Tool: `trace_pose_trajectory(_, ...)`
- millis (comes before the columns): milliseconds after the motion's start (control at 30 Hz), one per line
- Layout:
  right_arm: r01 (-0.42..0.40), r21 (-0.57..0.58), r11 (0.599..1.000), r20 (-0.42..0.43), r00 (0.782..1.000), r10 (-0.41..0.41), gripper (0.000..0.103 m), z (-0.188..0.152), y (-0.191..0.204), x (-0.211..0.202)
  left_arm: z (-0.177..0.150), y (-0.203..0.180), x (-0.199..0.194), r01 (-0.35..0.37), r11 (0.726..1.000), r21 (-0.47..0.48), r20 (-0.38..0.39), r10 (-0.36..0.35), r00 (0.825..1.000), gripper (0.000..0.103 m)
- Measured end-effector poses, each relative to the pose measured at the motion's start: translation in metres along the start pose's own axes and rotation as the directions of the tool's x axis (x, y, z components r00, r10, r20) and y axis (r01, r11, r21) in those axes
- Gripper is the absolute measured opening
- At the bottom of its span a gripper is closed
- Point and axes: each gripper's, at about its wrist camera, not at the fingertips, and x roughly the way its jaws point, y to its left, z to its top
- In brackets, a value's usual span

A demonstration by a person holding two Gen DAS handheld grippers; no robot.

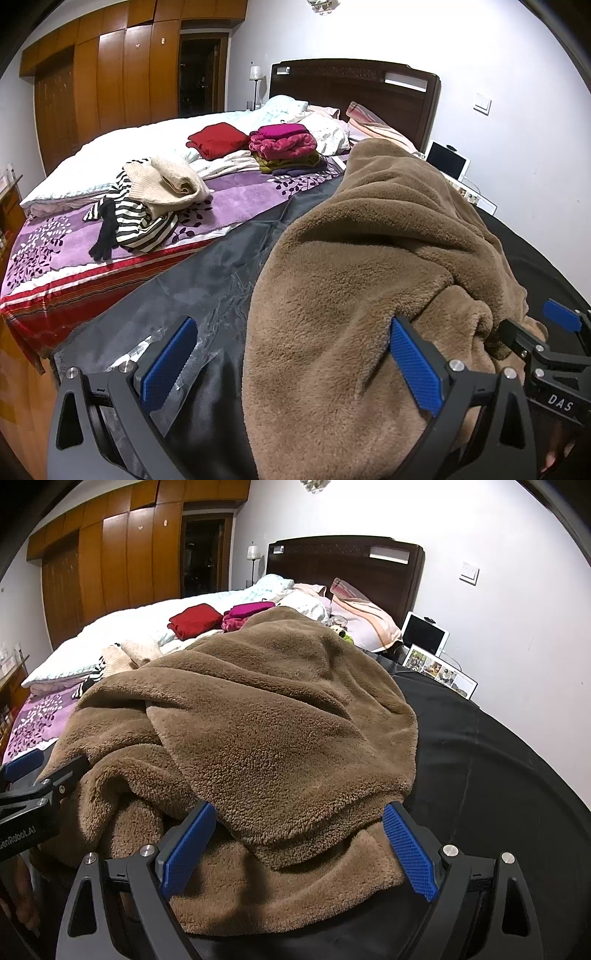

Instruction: Fold clothes

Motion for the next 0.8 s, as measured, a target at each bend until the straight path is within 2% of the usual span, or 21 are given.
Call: trace_pose_trajectory(800, 0.011, -0.015, 1.0, -0.028, 1.0, -0.011, 0.094, 0.005, 0.009, 0.014, 0.001, -0.001, 0.002, 0.009, 1.0, 0.005, -0.01, -0.009, 1.0, 0.102)
